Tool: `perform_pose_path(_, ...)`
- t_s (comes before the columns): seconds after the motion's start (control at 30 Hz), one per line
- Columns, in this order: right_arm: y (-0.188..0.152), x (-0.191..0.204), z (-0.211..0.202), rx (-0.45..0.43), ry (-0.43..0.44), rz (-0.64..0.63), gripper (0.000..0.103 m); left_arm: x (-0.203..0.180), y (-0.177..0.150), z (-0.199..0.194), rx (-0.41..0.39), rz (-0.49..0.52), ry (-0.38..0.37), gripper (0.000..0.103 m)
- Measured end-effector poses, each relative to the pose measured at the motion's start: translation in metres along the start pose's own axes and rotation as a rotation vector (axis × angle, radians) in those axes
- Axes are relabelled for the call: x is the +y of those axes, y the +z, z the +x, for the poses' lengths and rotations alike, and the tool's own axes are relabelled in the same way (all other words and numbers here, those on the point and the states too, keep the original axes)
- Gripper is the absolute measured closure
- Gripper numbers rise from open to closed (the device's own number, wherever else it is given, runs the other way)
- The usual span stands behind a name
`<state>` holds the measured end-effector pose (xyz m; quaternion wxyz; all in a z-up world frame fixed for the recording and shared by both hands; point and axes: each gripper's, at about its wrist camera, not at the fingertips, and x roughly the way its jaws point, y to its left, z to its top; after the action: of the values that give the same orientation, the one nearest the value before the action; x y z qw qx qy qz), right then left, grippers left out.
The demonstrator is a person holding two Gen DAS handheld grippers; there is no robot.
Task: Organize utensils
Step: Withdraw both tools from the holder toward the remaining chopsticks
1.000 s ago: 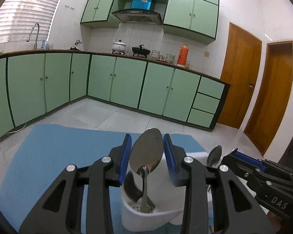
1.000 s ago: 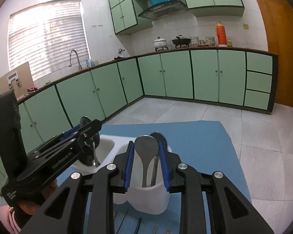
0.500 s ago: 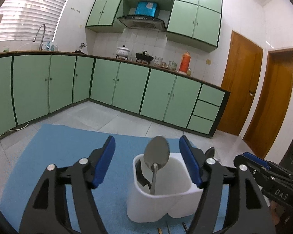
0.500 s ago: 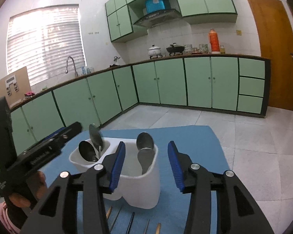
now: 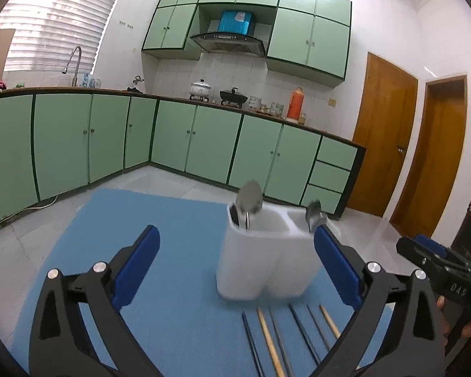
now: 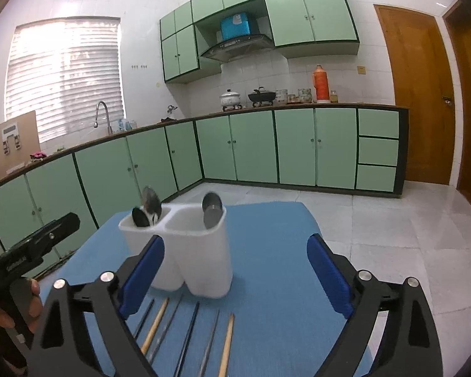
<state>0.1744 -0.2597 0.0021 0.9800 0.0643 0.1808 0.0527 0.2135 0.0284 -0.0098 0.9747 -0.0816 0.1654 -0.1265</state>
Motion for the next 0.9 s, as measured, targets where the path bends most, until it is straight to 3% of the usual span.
perform_pose_path(0.47, -0.075, 0.005, -0.046, 0.070, -0.071, -0.036, 0.009, -0.011, -0.072, -0.059, 0.059, 0.074, 0.060, 0.006)
perform_pose_path(0.9, -0.148, -0.001, -0.090, 0.082, -0.108, -0.014, 0.009, -0.030, -0.144, -0.096, 0.135, 0.144, 0.095, 0.006)
